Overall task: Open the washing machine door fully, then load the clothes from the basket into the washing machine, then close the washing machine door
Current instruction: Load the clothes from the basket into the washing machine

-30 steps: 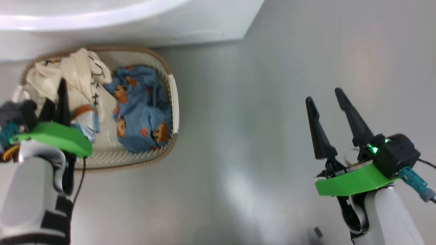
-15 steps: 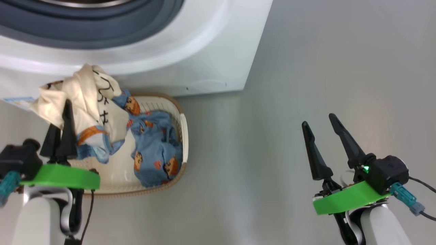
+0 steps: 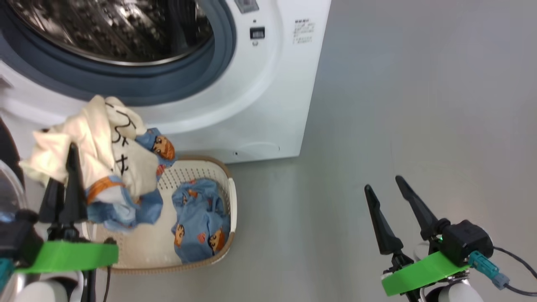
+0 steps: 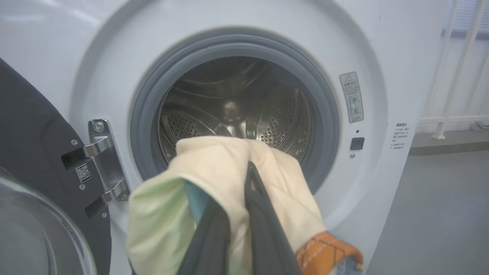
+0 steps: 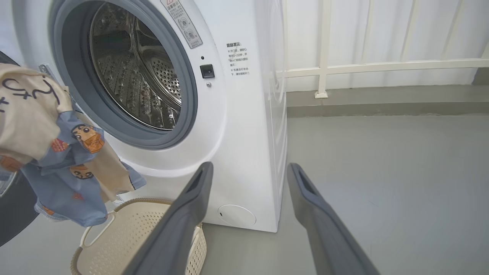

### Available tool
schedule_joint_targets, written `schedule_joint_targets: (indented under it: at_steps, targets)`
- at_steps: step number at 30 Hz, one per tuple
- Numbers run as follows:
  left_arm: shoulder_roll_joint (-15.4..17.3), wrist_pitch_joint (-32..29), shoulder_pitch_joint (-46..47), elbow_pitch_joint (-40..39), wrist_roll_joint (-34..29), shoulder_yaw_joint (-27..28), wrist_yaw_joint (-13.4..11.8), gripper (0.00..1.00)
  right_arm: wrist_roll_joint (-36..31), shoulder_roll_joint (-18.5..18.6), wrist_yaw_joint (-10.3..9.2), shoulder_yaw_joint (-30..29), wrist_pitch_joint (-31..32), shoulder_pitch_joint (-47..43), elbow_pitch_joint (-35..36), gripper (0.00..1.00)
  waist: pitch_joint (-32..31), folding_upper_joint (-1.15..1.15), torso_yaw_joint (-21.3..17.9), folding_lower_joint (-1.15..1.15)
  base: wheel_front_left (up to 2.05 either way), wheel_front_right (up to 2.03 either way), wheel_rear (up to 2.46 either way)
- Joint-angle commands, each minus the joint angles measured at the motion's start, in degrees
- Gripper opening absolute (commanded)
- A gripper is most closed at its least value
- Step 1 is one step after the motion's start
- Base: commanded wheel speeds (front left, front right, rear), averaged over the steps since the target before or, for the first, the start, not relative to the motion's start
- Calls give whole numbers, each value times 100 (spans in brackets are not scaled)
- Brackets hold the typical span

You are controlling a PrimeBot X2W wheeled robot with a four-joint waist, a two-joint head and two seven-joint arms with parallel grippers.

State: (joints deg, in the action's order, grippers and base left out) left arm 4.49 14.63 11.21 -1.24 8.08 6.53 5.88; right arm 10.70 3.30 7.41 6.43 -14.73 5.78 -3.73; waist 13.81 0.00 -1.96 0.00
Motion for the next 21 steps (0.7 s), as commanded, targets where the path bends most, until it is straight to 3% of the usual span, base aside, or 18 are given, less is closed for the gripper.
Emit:
schedule_joint_targets:
  at_steps: [1, 21]
  targets:
    - [98, 37, -63, -230, -63, 228, 2, 0, 61, -42, 8, 136, -27, -46, 112, 100, -251, 0, -20, 0, 0, 0, 0]
    - [-70, 37, -1285, -727, -154, 438, -81, 0, 97, -42, 8, 134, -27, -338, 135, 100, -863, 0, -188, 0, 0, 0, 0]
